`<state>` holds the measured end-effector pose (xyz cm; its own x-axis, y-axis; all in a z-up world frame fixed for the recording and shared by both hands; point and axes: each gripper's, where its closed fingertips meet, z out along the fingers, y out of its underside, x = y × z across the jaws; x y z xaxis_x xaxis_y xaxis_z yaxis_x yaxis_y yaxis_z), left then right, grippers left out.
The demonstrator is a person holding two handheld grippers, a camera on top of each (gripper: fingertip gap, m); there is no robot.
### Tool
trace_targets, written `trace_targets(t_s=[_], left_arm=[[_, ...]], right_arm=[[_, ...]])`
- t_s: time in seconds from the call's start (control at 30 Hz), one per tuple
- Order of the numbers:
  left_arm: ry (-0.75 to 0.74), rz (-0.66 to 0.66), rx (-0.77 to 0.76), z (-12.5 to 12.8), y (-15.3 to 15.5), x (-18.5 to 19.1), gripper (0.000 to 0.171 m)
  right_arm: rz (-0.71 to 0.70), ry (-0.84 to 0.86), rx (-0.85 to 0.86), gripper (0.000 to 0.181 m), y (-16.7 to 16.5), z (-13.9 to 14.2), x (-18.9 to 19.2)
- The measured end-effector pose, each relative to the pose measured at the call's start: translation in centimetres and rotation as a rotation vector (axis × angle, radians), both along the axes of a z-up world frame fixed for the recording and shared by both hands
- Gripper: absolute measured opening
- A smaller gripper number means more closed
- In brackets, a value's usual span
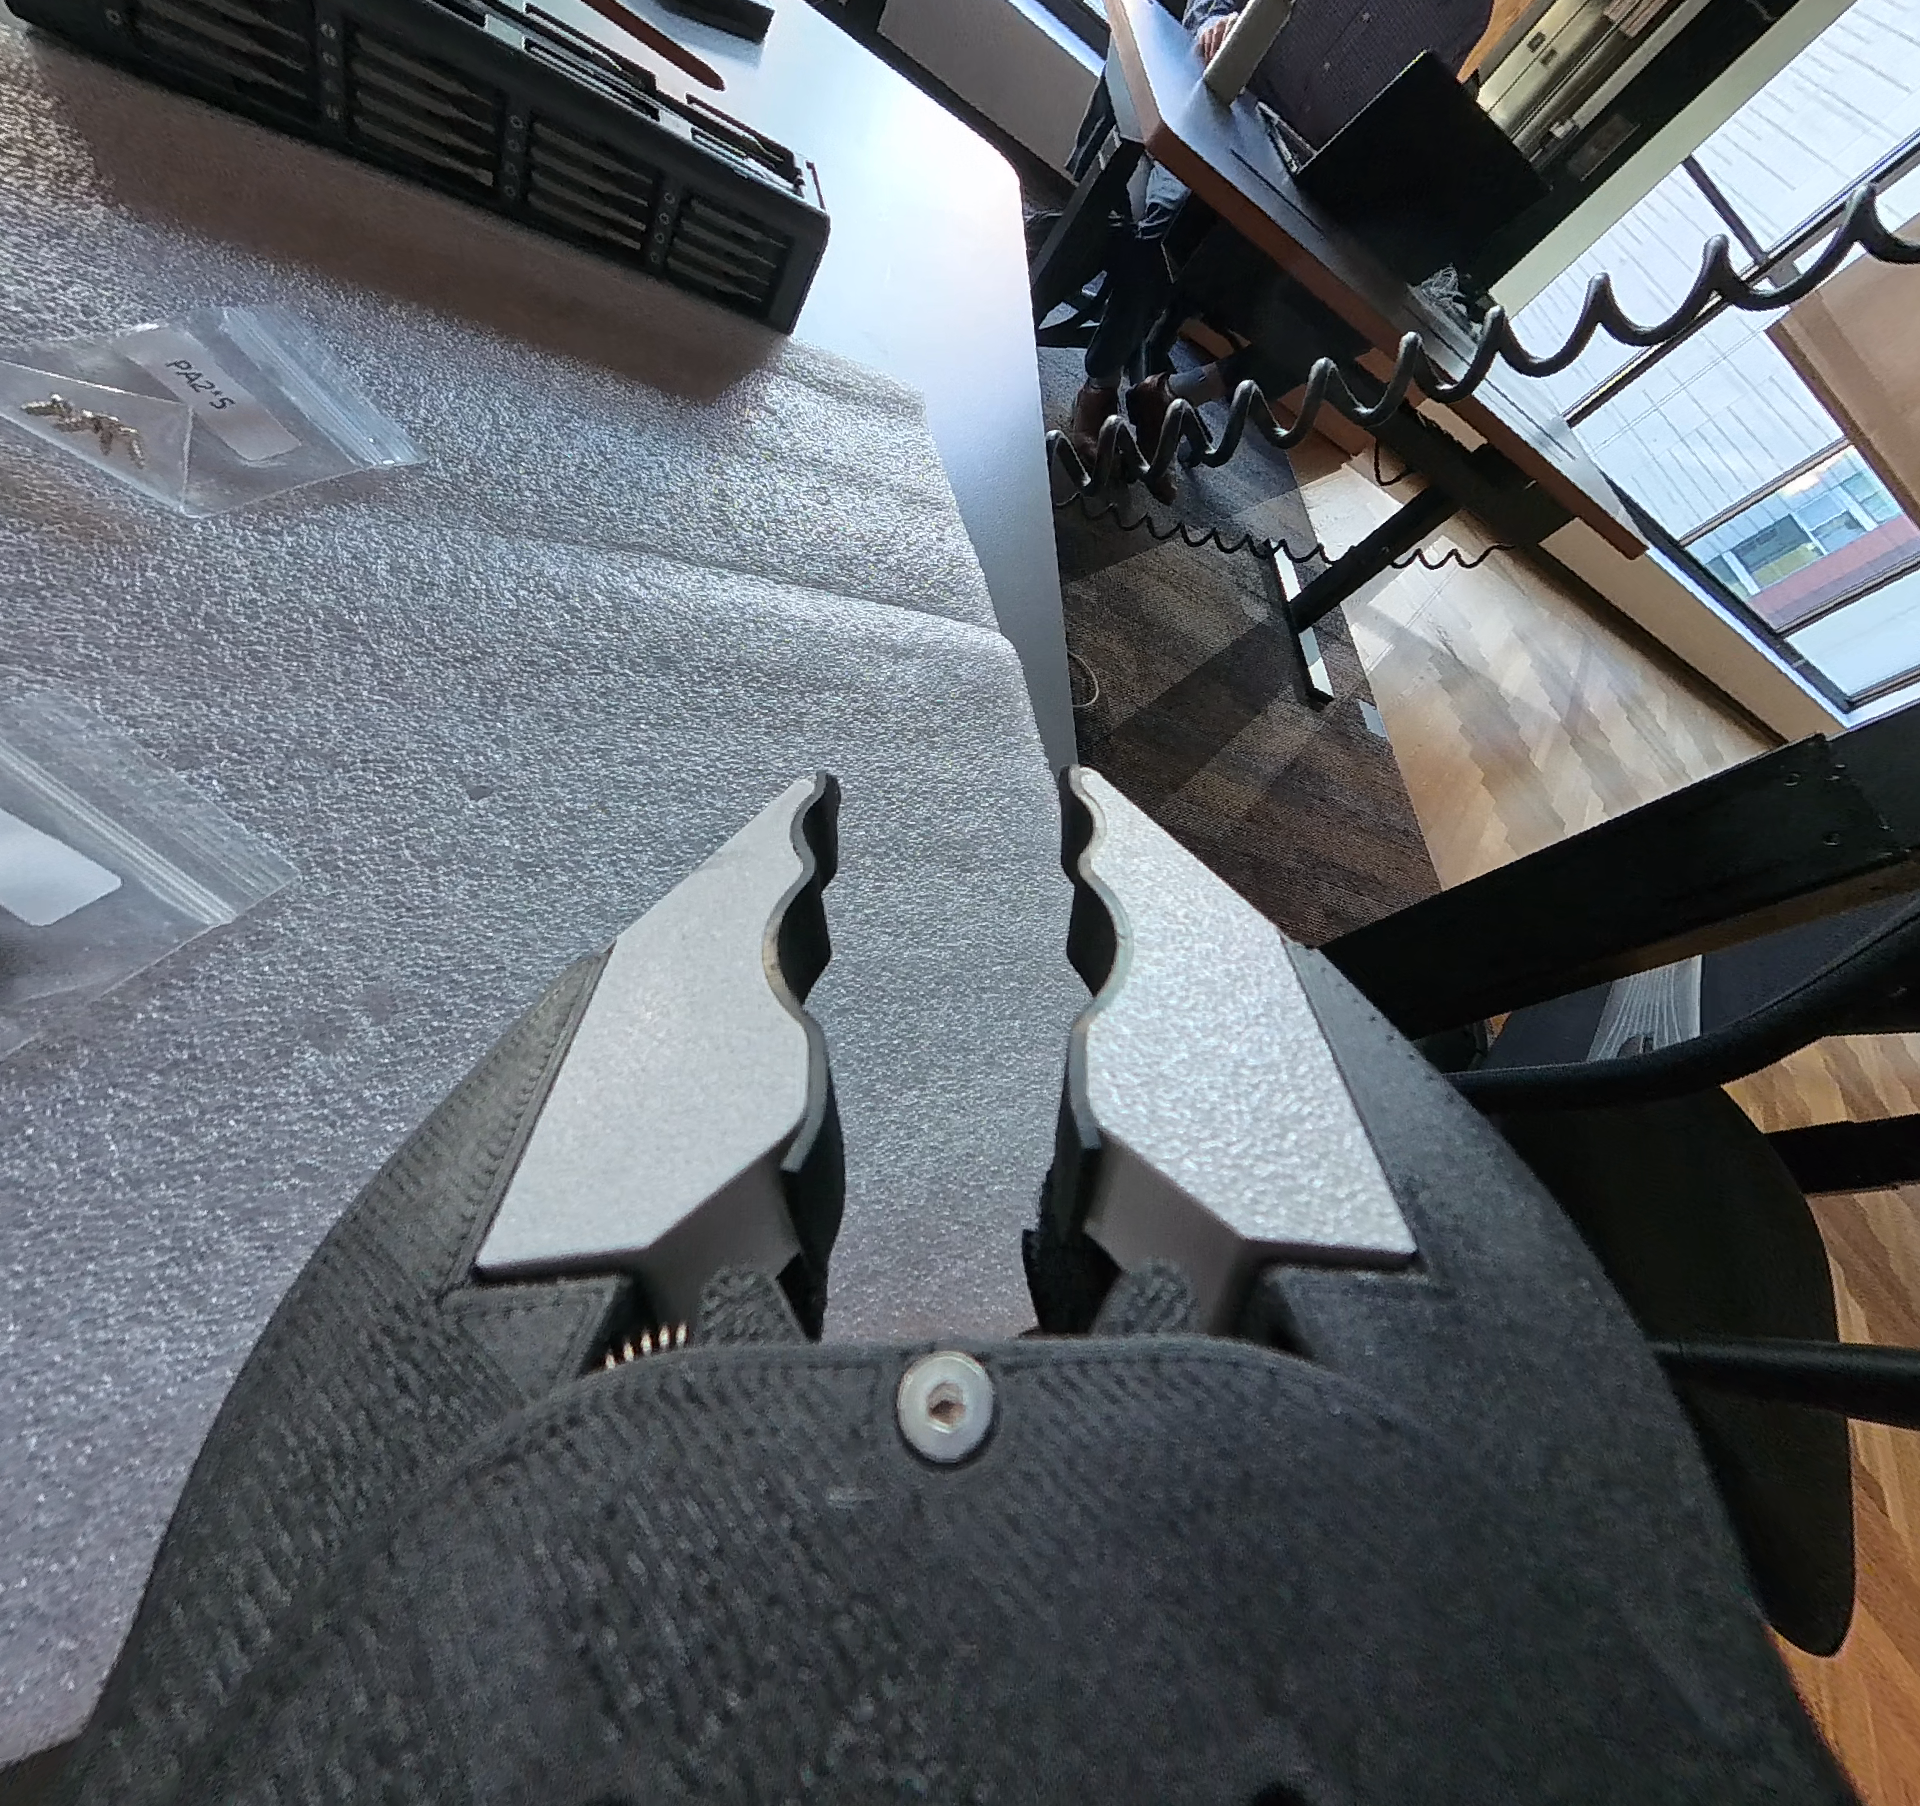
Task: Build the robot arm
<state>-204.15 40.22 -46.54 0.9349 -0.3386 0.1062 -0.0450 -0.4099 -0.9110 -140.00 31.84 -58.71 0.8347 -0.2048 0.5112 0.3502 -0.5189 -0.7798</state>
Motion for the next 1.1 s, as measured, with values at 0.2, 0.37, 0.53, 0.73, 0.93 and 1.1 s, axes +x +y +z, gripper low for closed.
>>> trace_targets(t_s=[0.2,0.37,0.53,0.73,0.93,1.1], left_arm=[[-0.006,-0.004,-0.003,-0.1,0.0,0.3,0.04],[-0.004,0.004,-0.003,-0.1,0.0,0.2,0.04],[-0.013,0.015,0.002,0.1,-0.1,0.0,0.04],[-0.014,0.026,-0.001,-0.1,-0.6,-0.1,0.039],[-0.015,0.029,-0.005,-0.2,-1.0,-0.1,0.039],[-0.067,-0.042,-0.022,0.0,-1.4,1.8,0.03]], right_arm=[[0.002,0.001,-0.004,0.04,0.0,-0.1,0.0],[0.003,0.001,-0.009,0.039,0.0,-0.2,-0.1],[0.008,-0.003,-0.019,0.039,0.1,-0.3,-0.1],[0.01,-0.002,-0.021,0.038,0.1,-0.3,-0.2],[0.014,-0.004,-0.025,0.037,0.1,-0.4,-0.2],[0.019,-0.004,-0.022,0.037,0.1,-0.4,-0.3]])
